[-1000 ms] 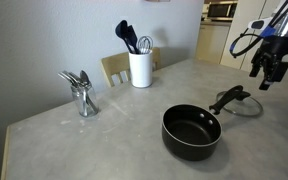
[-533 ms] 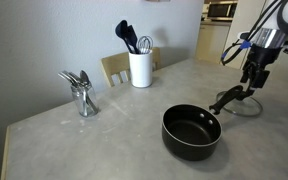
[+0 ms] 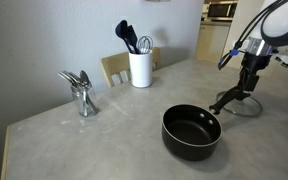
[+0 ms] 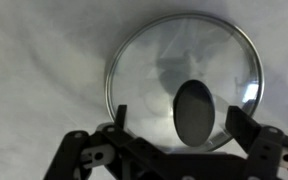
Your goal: Place the glass lid on top of the black pot
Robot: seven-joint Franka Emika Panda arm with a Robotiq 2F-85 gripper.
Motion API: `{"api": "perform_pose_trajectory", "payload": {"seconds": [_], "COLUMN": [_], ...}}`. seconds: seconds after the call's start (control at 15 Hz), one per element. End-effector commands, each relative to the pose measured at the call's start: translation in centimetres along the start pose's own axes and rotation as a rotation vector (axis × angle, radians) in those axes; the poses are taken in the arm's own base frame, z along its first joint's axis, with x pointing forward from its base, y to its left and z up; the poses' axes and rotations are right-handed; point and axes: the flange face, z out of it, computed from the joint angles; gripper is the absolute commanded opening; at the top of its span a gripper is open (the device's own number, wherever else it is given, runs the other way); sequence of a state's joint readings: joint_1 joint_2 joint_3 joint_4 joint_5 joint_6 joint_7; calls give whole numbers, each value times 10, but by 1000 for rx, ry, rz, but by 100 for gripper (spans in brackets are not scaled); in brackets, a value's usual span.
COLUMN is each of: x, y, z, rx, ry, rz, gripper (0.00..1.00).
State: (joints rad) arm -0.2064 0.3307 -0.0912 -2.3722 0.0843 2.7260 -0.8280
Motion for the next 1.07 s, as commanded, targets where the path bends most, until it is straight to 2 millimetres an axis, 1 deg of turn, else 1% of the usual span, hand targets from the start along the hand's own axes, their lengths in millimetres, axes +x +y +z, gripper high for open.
{"api": "perform_pose_trajectory", "payload": {"seconds": [0.0, 0.2, 0.27, 0.33, 0.47, 0.67, 0.73, 0.8, 0.93, 1.0], "x": [2, 3, 4, 4, 6, 9, 10, 11, 13, 14], "y": [5, 2, 2, 1, 0, 0, 1, 1, 2, 2], "z": [15, 21, 22, 23, 22, 20, 19, 18, 15, 15], "rx": [47, 72, 77, 81, 88, 87, 85, 81, 75, 70], "ry": [-18, -33, -37, -44, -48, -48, -47, -45, -42, -42], "rz": [8, -2, -4, -4, -11, -17, -17, -19, -20, -19], "gripper": [100, 100, 95, 74, 69, 48, 42, 33, 19, 15]}}
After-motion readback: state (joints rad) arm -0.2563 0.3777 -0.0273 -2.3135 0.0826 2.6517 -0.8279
